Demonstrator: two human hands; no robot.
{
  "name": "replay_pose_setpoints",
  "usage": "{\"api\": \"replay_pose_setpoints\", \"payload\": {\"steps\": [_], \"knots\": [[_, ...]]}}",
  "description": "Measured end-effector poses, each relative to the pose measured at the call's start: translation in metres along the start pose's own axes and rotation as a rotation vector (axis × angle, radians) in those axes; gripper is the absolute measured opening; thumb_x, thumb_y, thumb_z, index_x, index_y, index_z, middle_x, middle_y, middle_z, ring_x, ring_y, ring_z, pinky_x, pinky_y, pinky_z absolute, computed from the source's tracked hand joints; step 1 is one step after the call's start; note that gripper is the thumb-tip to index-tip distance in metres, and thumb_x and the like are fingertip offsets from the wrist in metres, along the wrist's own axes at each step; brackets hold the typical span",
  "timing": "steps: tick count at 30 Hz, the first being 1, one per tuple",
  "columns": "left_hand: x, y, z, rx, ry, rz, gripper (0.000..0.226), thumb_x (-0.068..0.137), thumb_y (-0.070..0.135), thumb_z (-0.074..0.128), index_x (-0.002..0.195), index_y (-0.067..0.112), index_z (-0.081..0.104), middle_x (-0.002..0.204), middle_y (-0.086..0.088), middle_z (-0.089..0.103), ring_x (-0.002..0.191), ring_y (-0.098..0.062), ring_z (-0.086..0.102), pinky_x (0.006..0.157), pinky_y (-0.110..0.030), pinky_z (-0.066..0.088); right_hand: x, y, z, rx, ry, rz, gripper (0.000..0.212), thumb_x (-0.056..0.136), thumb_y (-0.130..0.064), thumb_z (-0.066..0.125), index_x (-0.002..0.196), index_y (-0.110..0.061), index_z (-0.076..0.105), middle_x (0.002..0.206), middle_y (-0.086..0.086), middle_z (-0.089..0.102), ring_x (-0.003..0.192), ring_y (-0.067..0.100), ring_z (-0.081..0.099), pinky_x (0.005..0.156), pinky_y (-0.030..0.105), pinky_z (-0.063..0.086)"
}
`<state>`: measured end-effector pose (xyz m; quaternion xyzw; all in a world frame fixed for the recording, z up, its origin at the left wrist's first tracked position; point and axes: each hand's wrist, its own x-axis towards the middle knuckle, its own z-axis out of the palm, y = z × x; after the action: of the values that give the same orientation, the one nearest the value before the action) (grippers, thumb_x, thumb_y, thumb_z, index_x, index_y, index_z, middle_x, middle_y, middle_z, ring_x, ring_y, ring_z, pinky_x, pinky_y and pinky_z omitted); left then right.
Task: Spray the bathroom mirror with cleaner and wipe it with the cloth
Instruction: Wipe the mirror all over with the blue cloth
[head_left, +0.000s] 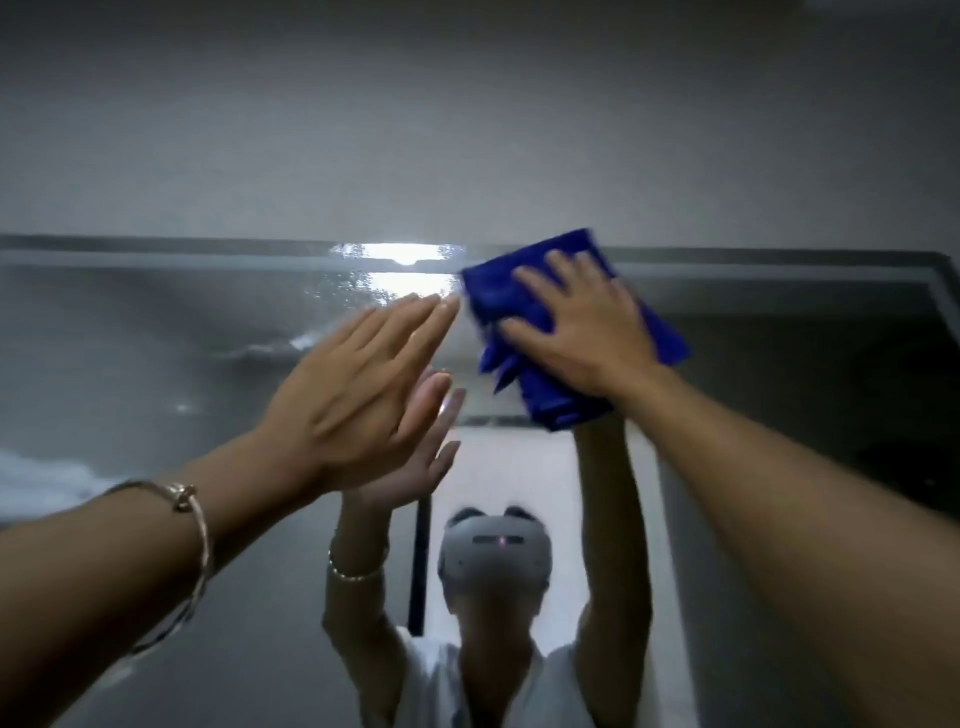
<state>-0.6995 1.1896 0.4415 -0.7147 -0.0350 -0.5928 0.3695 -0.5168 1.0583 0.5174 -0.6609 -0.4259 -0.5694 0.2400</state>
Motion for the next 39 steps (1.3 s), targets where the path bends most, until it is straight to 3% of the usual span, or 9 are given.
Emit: {"api": "replay_pose_setpoints", "payload": {"steps": [2,4,6,10,13,17,25,32,39], "knots": [[-0.030,-0.025,-0.005,0.033,-0.026,-0.048,0.063,0.098,0.042,0.014,0.141,0.001,0.033,0.140,-0.019,0.045,0.128,-0.030,0.043,0.109,-0.035,0.026,0.014,0.026,-0.010,0.096,0.034,0.371,0.073,0.088,-0.072,0.025,0.150,-0.035,0.015,0.161,-0.001,0.000,0.147,0.024,-0.007,0.117,0.049,0.000],[-0.057,-0.041,-0.005,0.055,-0.069,-0.063,0.062,0.098,0.043,0.012,0.141,0.002,0.031,0.141,-0.018,0.044,0.129,-0.029,0.043,0.107,-0.039,0.027,0.015,0.010,-0.008,0.064,0.049,0.473,0.073,0.090,-0.070,0.022,0.151,-0.030,0.017,0.161,0.002,0.000,0.146,0.028,-0.008,0.116,0.053,-0.002],[-0.067,-0.043,-0.001,0.013,-0.079,-0.104,0.060,0.097,0.040,0.020,0.143,0.003,0.028,0.142,-0.018,0.042,0.129,-0.029,0.041,0.109,-0.035,0.027,0.005,-0.035,0.008,-0.010,0.063,0.300,0.070,0.091,-0.067,0.024,0.151,-0.031,0.017,0.161,0.003,0.000,0.146,0.029,-0.008,0.116,0.052,-0.003],[-0.039,-0.011,0.007,-0.182,0.037,-0.117,0.060,0.095,0.039,0.023,0.144,0.004,0.028,0.142,-0.017,0.042,0.129,-0.027,0.039,0.109,-0.038,0.027,-0.042,-0.121,0.053,0.018,-0.064,-0.345,0.071,0.095,-0.056,0.034,0.152,-0.026,0.004,0.161,0.003,0.002,0.146,0.014,0.005,0.119,0.041,0.001],[-0.016,0.008,0.019,-0.206,0.016,-0.061,0.061,0.094,0.041,0.018,0.146,0.010,0.026,0.149,-0.011,0.035,0.138,-0.023,0.029,0.114,-0.034,0.017,-0.054,-0.123,0.056,0.332,-0.008,-0.242,0.048,0.105,-0.030,0.020,0.150,-0.017,0.011,0.158,0.006,0.018,0.117,-0.018,0.038,0.098,0.010,0.037],[-0.021,-0.001,0.044,-0.192,-0.044,-0.127,0.059,0.088,0.045,0.003,0.143,0.023,0.002,0.157,-0.001,0.010,0.144,-0.011,-0.001,0.117,-0.029,-0.003,-0.055,-0.118,0.057,-0.073,-0.017,-0.392,0.081,0.092,-0.049,0.042,0.152,-0.020,-0.004,0.161,0.001,0.002,0.146,0.017,0.003,0.118,0.040,-0.004],[-0.041,0.001,0.053,-0.401,-0.022,-0.390,0.065,0.082,0.057,0.005,0.139,0.030,-0.009,0.150,0.014,-0.010,0.142,-0.003,-0.009,0.116,-0.027,-0.005,-0.073,-0.123,0.059,-0.041,-0.044,-0.295,0.083,0.092,-0.057,0.035,0.150,-0.021,-0.013,0.160,0.001,-0.013,0.145,0.019,-0.017,0.118,0.047,-0.006],[-0.073,0.028,0.044,-0.362,-0.143,-0.428,0.053,0.088,0.045,0.006,0.136,0.031,-0.011,0.144,0.020,-0.016,0.132,0.012,-0.018,0.110,-0.013,-0.010,-0.113,-0.084,0.054,0.148,-0.102,-0.375,0.087,0.080,-0.064,0.015,0.152,-0.017,-0.003,0.160,-0.001,-0.005,0.145,0.009,-0.010,0.118,0.035,-0.009],[-0.097,0.035,0.043,-0.256,-0.233,-0.336,0.058,0.085,0.046,-0.002,0.140,0.030,-0.013,0.147,0.019,-0.021,0.135,0.009,-0.022,0.113,-0.016,-0.009,-0.134,-0.095,0.071,0.082,0.029,-0.340,0.080,0.078,-0.062,0.037,0.147,-0.022,0.027,0.151,0.011,0.035,0.140,0.030,0.031,0.111,0.056,0.018]]}}
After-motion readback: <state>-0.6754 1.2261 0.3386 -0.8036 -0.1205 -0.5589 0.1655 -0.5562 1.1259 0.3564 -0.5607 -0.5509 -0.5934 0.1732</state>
